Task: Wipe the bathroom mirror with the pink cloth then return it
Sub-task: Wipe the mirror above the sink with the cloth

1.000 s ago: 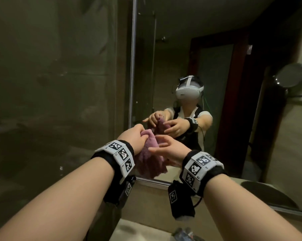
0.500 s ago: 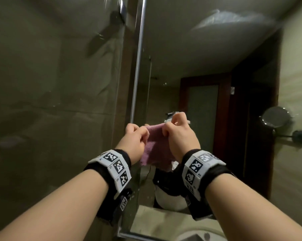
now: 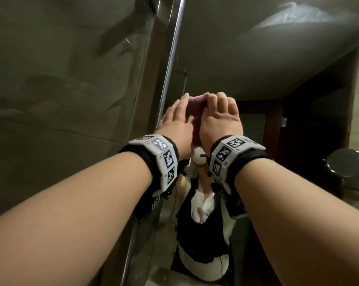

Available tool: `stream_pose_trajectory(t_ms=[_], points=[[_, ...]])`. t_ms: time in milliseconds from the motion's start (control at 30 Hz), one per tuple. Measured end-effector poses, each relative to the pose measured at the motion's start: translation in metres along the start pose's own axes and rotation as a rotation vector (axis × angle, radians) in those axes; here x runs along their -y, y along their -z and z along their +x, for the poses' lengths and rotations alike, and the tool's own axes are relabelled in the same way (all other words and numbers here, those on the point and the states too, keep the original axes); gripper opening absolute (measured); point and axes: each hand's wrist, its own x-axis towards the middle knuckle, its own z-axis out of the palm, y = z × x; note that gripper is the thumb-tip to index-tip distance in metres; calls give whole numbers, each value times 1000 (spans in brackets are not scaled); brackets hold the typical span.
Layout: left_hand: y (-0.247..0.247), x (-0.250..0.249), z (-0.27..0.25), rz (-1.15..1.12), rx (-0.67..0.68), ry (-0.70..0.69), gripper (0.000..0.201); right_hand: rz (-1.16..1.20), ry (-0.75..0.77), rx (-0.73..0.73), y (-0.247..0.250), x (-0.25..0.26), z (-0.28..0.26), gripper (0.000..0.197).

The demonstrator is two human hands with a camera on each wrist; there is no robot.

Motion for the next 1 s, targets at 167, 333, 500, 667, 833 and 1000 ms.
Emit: stream_pose_trajectory(t_ms=[167, 333, 500, 667, 833, 1000], points=[[-22, 9, 11, 118, -46, -22, 62, 42, 121, -63, -15, -6, 6, 62], [10, 35, 39, 326, 27, -141, 52, -53, 235, 38, -14, -26, 34, 77], [14, 46, 40, 381, 68, -135, 50, 0, 181, 141, -22, -4, 35, 74], [-5, 56, 9, 566, 26, -147, 52, 2, 223, 162, -46, 18, 0, 74], [12, 33, 8, 361, -106, 39, 58, -15, 253, 199, -33, 14, 7, 74], [-21, 36, -14, 255, 3, 58, 84, 65, 216, 223, -54, 28, -29, 74]])
